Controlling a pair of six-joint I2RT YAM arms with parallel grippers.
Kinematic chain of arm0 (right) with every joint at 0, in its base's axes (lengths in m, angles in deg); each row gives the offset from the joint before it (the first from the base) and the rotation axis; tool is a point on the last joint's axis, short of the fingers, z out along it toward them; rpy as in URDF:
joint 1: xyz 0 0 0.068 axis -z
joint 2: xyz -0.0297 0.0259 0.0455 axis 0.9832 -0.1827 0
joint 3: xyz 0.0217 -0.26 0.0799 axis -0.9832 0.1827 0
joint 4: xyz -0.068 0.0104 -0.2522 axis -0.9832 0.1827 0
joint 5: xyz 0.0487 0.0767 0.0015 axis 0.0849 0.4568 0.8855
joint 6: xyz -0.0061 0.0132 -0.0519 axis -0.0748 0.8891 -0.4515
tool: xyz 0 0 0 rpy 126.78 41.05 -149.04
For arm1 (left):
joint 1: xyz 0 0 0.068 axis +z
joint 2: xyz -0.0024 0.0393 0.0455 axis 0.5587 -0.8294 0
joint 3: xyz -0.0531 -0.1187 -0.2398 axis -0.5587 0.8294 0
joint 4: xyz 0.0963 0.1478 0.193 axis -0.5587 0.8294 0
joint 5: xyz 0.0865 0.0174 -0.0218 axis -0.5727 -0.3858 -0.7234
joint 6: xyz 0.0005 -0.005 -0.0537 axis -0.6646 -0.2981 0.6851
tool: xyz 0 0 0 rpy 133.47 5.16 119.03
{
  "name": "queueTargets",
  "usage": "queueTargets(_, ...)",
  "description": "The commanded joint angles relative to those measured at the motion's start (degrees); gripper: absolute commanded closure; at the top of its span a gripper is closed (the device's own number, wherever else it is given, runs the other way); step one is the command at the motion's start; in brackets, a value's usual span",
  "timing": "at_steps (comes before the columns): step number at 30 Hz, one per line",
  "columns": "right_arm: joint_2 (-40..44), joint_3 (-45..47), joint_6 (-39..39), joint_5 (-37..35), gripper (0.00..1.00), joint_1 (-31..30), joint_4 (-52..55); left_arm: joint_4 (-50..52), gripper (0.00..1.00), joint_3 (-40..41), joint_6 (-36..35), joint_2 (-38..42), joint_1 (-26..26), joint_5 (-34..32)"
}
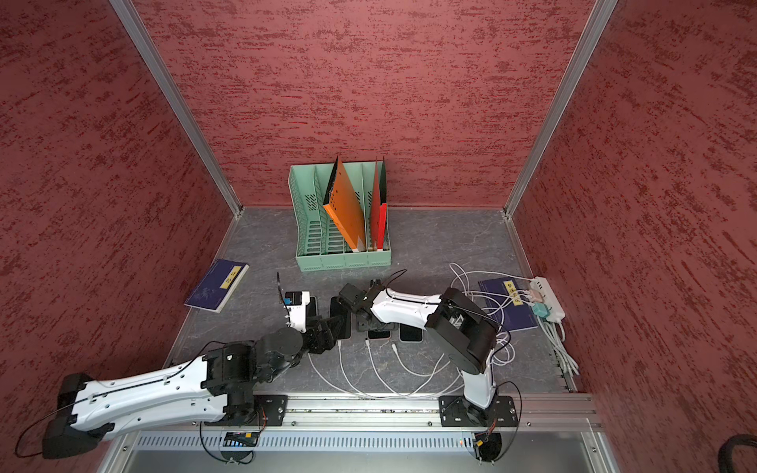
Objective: Unplug the charging cable from the phone
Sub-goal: Place the phone at the center of the board, then pick up the phone at the center of the board.
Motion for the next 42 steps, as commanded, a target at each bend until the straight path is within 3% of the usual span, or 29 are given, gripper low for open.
queueTargets(1,-2.4,0.2,0.9,1.9,0.59,-0.3,0.1,1.5,0.18,1.0,1.1,0.0,0.6,0.1)
queueTargets(3,-2.3,1.1,1.1,2.0,0.51,-0.2,-0.7,1.7,0.15,1.2,1.6,-0.5,0.7,0.4)
queueTargets(6,-1.1,2.7,1.0,2.0,0.23,0.0,-2.1,1.5,0.08,1.2,2.1,-2.0,1.4,1.6)
queueTargets(8,0.4,3.5,0.4,2.2,0.11,0.0,-3.2,2.3,0.0,0.9,2.8,-3.4,2.0,2.3)
queueTargets(10,1.6,3.8,-0.1,2.2,0.03,0.0,-3.8,2.6,0.0,0.7,3.4,-4.6,2.9,3.3)
queueTargets(15,5.8,4.2,-0.7,1.5,0.02,-0.1,-4.0,3.5,0.0,0.5,4.0,-6.3,6.0,7.1)
queueTargets(23,19.8,8.4,0.5,-0.4,0.02,-0.1,-5.1,7.2,0.0,-1.2,3.4,-7.9,8.7,3.5)
queueTargets(27,26.8,9.4,2.8,-3.8,0.02,-0.1,-2.4,9.4,0.0,-5.2,2.0,-14.0,9.2,3.1)
queueTargets(32,28.5,7.9,8.3,-12.7,0.02,-0.2,5.6,12.0,0.0,-10.5,2.8,-24.0,9.4,4.3)
queueTargets(37,33.0,12.5,10.1,-17.0,0.02,-0.1,4.6,14.3,0.0,-15.9,4.1,-33.5,11.1,8.7)
queueTargets(39,35.8,15.1,8.9,-16.1,0.02,0.4,2.4,14.2,0.0,-17.5,3.8,-36.4,11.3,9.9)
queueTargets(42,40.7,20.1,3.4,-7.6,0.02,2.3,-7.0,14.4,0.0,-19.5,3.8,-39.6,11.8,11.0)
